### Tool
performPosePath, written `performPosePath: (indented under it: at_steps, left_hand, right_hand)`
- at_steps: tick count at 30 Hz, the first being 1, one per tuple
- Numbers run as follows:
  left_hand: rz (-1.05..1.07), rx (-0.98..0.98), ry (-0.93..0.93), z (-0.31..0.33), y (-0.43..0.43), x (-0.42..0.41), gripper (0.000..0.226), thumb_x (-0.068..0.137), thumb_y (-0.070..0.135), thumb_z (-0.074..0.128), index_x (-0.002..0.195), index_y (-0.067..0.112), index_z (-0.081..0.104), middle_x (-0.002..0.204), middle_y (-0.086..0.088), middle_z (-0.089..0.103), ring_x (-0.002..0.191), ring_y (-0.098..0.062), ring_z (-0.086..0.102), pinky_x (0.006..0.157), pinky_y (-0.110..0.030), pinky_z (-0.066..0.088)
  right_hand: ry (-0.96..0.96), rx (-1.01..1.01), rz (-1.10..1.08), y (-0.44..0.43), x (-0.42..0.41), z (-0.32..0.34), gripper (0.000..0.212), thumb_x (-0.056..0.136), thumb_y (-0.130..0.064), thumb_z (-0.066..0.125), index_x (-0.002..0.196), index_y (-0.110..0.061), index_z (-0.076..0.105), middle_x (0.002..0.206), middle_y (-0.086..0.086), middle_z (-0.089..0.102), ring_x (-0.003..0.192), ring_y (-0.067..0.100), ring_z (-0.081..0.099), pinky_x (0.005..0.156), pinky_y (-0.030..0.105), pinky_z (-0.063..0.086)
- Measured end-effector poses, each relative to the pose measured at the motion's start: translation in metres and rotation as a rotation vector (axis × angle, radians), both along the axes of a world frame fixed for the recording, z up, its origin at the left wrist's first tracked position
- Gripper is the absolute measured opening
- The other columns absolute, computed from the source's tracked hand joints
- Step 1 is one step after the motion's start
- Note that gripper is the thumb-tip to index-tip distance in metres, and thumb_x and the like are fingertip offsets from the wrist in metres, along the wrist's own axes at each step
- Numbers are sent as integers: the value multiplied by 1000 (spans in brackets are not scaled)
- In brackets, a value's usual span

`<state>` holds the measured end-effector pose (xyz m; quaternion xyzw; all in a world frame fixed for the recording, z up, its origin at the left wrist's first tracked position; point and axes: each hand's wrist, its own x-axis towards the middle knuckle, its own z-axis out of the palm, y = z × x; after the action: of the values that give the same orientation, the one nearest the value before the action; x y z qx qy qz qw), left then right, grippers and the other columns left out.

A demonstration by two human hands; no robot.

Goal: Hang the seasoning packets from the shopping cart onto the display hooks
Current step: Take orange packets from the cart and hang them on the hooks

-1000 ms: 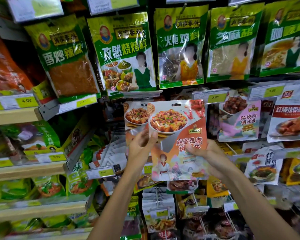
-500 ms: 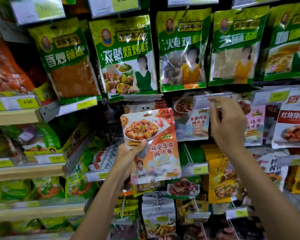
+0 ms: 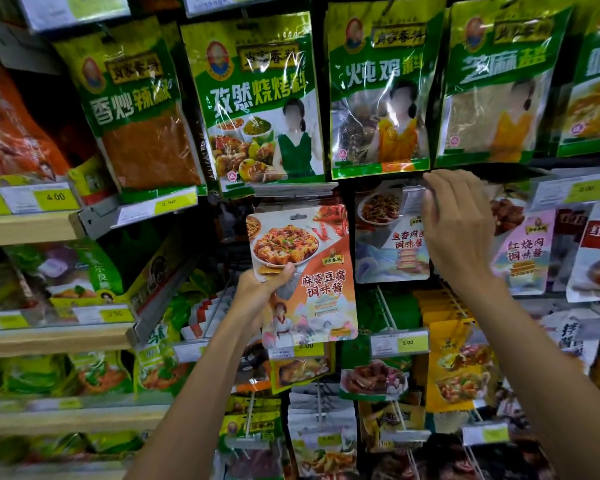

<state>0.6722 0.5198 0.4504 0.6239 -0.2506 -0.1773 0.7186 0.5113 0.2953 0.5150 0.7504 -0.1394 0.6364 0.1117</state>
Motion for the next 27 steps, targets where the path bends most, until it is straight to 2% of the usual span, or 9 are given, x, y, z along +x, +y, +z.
performPosePath:
  at_steps: [5, 10, 14, 16, 20, 23, 25, 27]
  left_hand:
    - [-8, -33, 21, 2, -7, 4, 14, 87, 13, 67, 91, 0, 66, 58, -1, 63, 36, -20, 49, 35, -27, 44]
    - [-20, -18, 36, -4, -11, 13, 23, 81, 21, 72, 88, 0, 66, 53, 2, 60, 39, -16, 50, 35, -24, 42]
    - [37, 32, 82, -8, -20, 22, 43, 71, 35, 77, 85, -4, 66, 69, -15, 59, 39, -23, 49, 36, -25, 41]
    - [96, 44, 66, -10, -25, 25, 40, 69, 38, 79, 81, 2, 67, 75, -17, 59, 46, -24, 49, 37, -25, 40]
    - [197, 59, -112, -13, -28, 24, 22, 79, 35, 76, 76, 17, 64, 69, -13, 58, 44, -20, 50, 39, -26, 40]
    - [245, 97, -288, -16, -25, 19, 12, 81, 32, 75, 83, 30, 63, 69, 7, 64, 52, -3, 59, 49, -28, 51]
    - [258, 153, -364, -18, -21, 17, 17, 81, 27, 76, 90, 25, 62, 77, 11, 65, 63, 2, 60, 61, -24, 52]
    - [301, 227, -397, -20, -18, 18, 25, 79, 21, 78, 97, 14, 62, 85, 1, 66, 74, -6, 60, 71, -29, 51]
  right_hand:
    - [-28, -6, -22, -3, -1, -2, 29, 102, -11, 45, 116, 7, 63, 114, 23, 64, 110, 37, 58, 100, 46, 45]
    - [-59, -10, -54, -5, 0, -2, 28, 102, -12, 47, 115, 6, 63, 112, 22, 65, 108, 38, 59, 99, 47, 47]
    - [-63, -11, -87, -5, 1, -3, 28, 102, -13, 47, 115, 5, 64, 110, 21, 66, 107, 37, 60, 99, 45, 46]
    - [-68, -13, -88, -4, 2, -4, 29, 103, -14, 46, 116, 6, 64, 110, 21, 66, 106, 37, 61, 99, 45, 46]
    - [-64, -6, -89, -2, 2, -4, 30, 103, -13, 46, 118, 6, 63, 112, 21, 67, 107, 37, 61, 102, 45, 45]
    - [-64, 12, -95, 0, 2, -4, 31, 103, -13, 45, 119, 7, 63, 114, 21, 66, 109, 37, 61, 101, 47, 46]
    - [-72, 19, -108, 3, 2, -4, 31, 103, -13, 46, 119, 6, 63, 114, 21, 66, 109, 37, 61, 99, 47, 48]
    - [-69, 30, -121, 5, 1, -2, 31, 103, -14, 46, 119, 6, 63, 114, 21, 66, 110, 37, 61, 98, 46, 49]
